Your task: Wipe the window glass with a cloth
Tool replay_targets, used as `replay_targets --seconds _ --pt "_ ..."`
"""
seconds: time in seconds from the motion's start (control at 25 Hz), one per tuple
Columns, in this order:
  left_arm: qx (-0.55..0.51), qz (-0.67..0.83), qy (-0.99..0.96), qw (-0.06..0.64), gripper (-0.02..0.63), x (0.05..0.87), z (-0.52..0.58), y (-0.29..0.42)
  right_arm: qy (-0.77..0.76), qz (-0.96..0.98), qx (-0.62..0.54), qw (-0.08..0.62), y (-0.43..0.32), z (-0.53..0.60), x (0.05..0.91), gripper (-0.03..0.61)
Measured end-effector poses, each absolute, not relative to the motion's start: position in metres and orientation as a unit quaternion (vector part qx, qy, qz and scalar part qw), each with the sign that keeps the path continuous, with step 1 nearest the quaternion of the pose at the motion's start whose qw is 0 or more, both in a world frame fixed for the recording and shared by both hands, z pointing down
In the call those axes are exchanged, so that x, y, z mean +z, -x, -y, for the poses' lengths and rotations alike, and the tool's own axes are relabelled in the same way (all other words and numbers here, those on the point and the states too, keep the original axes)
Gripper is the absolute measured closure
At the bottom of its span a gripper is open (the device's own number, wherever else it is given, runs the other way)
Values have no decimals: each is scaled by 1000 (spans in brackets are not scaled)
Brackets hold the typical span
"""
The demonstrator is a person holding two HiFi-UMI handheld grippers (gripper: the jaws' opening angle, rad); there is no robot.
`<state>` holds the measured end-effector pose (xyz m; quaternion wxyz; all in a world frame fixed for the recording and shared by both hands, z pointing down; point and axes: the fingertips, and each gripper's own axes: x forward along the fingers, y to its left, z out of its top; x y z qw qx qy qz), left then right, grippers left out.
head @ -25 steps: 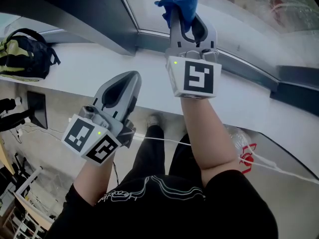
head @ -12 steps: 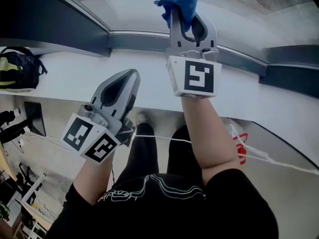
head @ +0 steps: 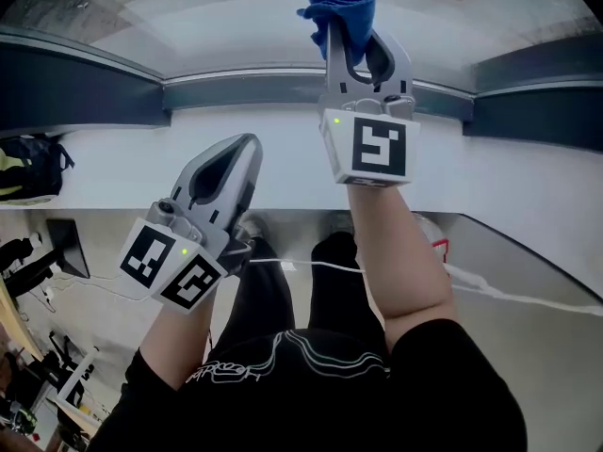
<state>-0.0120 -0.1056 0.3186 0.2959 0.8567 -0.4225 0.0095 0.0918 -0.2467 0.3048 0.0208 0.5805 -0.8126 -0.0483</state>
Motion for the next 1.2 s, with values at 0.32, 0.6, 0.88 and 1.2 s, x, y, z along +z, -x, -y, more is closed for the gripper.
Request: replay_targets --seconds 0.32,0.6,0.88,1.2 --pt "13 398 -867 301 607 322 115 -59 -600 798 -47 30 -171 248 307 511" --pt "23 379 -874 305 607 330 122 -115 -621 782 -48 32 -242 250 312 511" --pt "31 358 -881 307 607 342 132 -169 -633 771 -56 38 -303 251 321 511" --pt "44 335 -890 306 607 353 137 -227 -665 744 -49 30 -385 248 333 511"
